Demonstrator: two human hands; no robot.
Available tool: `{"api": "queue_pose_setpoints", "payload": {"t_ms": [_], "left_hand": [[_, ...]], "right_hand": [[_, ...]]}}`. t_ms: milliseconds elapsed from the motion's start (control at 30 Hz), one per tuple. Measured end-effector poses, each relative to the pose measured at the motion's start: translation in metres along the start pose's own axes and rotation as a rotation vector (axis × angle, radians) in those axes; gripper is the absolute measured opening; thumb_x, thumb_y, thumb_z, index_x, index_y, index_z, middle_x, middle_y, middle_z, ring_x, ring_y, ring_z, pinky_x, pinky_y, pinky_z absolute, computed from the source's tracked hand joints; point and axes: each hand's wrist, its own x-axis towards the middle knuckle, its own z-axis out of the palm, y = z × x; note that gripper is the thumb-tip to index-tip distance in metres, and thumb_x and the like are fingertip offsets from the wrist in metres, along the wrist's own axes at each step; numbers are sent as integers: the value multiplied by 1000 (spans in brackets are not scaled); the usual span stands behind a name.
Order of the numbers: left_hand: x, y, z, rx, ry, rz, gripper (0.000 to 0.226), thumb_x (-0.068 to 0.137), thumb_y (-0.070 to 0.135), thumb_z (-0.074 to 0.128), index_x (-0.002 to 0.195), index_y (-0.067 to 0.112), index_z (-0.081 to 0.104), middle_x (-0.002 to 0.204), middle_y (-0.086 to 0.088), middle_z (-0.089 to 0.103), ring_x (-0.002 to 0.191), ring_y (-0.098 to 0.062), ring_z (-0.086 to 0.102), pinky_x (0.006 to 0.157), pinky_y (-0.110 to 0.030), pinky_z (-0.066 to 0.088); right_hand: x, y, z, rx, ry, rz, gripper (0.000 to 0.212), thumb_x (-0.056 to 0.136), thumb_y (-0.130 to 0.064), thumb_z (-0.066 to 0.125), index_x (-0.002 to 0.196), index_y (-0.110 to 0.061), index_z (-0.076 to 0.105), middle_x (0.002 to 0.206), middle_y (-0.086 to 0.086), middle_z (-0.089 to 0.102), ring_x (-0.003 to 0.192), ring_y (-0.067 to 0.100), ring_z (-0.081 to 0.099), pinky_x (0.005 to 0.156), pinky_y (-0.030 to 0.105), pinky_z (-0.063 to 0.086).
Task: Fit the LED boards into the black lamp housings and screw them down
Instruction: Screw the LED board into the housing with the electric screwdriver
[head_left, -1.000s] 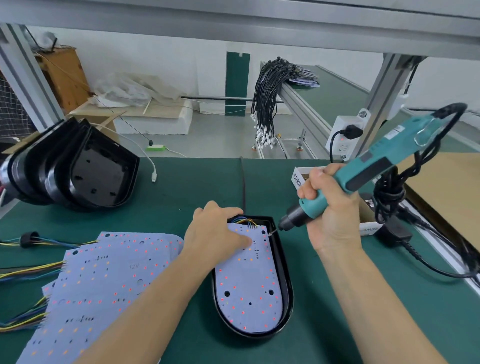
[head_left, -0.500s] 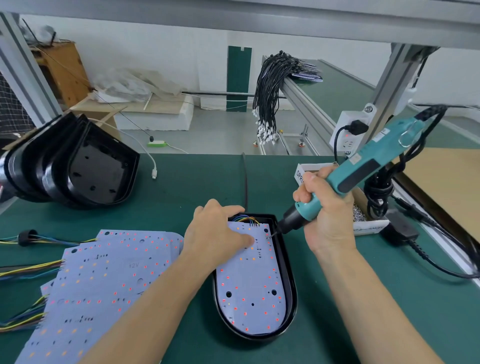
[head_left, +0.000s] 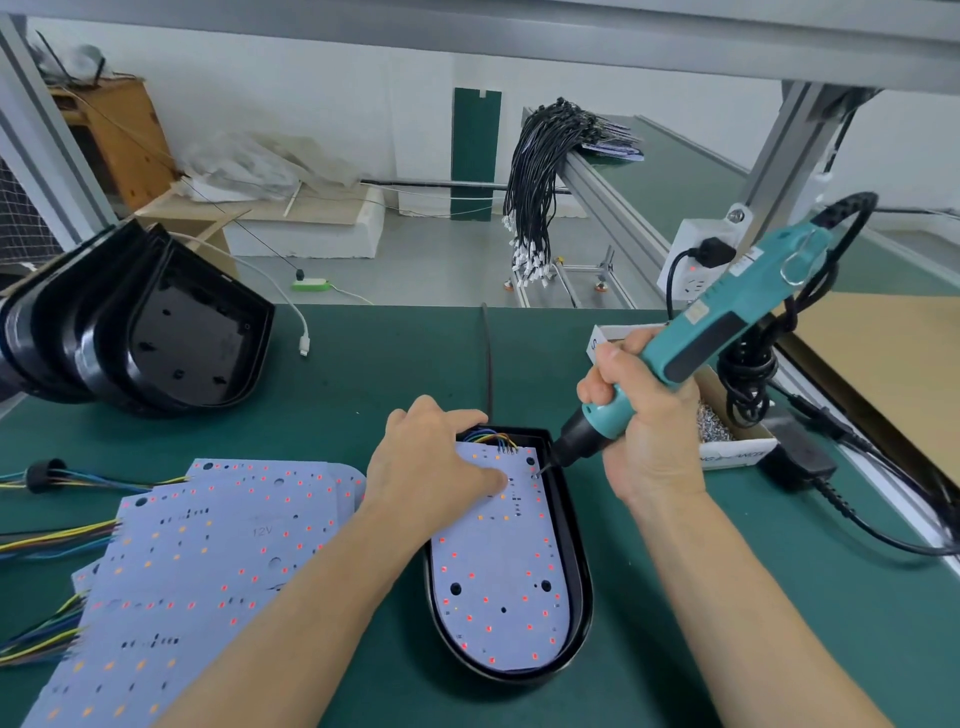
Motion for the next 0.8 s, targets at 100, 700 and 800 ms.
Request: {"api": "queue_pose_setpoints", "payload": {"t_ms": [100, 700, 800], "left_hand": [[0, 0, 0, 1, 6, -4, 55, 70, 37, 76, 123, 42, 59, 99, 8, 43, 103, -14, 36, 69, -25, 34], [-1, 3, -2, 22, -3, -14, 49, 70, 35, 76, 117, 41, 62, 97, 8, 43, 102, -15, 37, 69, -27, 37], [-1, 4, -1, 13, 1, -15, 50, 70, 34, 75, 117, 40, 62, 96, 8, 43, 101, -15, 37, 68, -27, 37]], "right_hand": [[-1, -3, 2, 9, -140, 47, 27, 71, -24, 80, 67, -23, 53, 62, -4, 43, 49, 13, 41, 57, 26, 39], [-1, -22, -10, 38, -416, 240, 82, 46, -66, 84, 100, -17, 47, 78, -2, 47, 75, 15, 47, 78, 26, 44], [-1, -23, -15, 72, -433, 266, 76, 51, -66, 82, 98, -16, 49, 80, -1, 46, 77, 15, 47, 79, 26, 44]]}}
